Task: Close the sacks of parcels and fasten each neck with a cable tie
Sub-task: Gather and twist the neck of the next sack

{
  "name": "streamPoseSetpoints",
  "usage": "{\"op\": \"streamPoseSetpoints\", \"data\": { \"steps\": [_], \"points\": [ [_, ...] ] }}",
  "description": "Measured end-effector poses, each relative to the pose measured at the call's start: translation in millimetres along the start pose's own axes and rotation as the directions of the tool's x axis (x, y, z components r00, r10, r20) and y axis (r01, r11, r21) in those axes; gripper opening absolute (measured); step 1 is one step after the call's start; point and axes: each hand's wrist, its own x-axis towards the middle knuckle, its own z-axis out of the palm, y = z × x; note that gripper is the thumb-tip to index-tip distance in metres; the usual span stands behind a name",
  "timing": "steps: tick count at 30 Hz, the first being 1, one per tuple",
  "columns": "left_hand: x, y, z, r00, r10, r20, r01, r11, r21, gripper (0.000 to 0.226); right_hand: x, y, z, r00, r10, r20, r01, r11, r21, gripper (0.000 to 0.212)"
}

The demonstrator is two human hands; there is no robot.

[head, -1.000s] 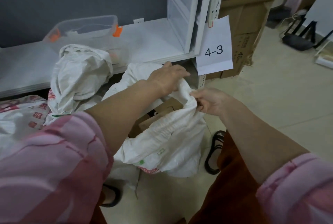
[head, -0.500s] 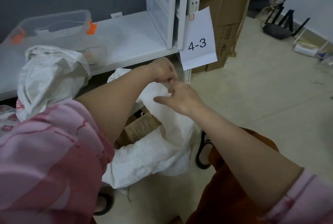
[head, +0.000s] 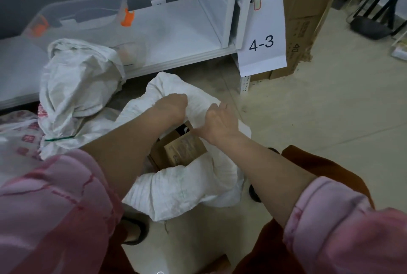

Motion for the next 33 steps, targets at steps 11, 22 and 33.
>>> {"op": "streamPoseSetpoints", "data": {
  "steps": [11, 22, 33],
  "points": [
    [37.2, -0.1, 24.7, 0.928, 0.33, -0.17, -0.359, 0.914, -0.186, 0.057, 26.9, 17.6, -13.6, 0.999, 0.005, 0.037, -0.011, 0.984, 0.176, 0.022],
    [69.9, 46.1, -41.9, 0.916, 0.391, 0.087, -0.386, 0.92, -0.064, 0.026, 59.3, 89.8, -53.7, 0.942, 0.29, 0.168, -0.336, 0.83, 0.446, 0.018],
    [93.7, 85.5, -64.5, 0.917, 0.222, 0.33, -0.257, 0.964, 0.065, 0.025, 43.8, 36.9, -36.7, 0.983, -0.165, -0.083, 0.154, 0.98, -0.127, 0.015]
  ]
}}
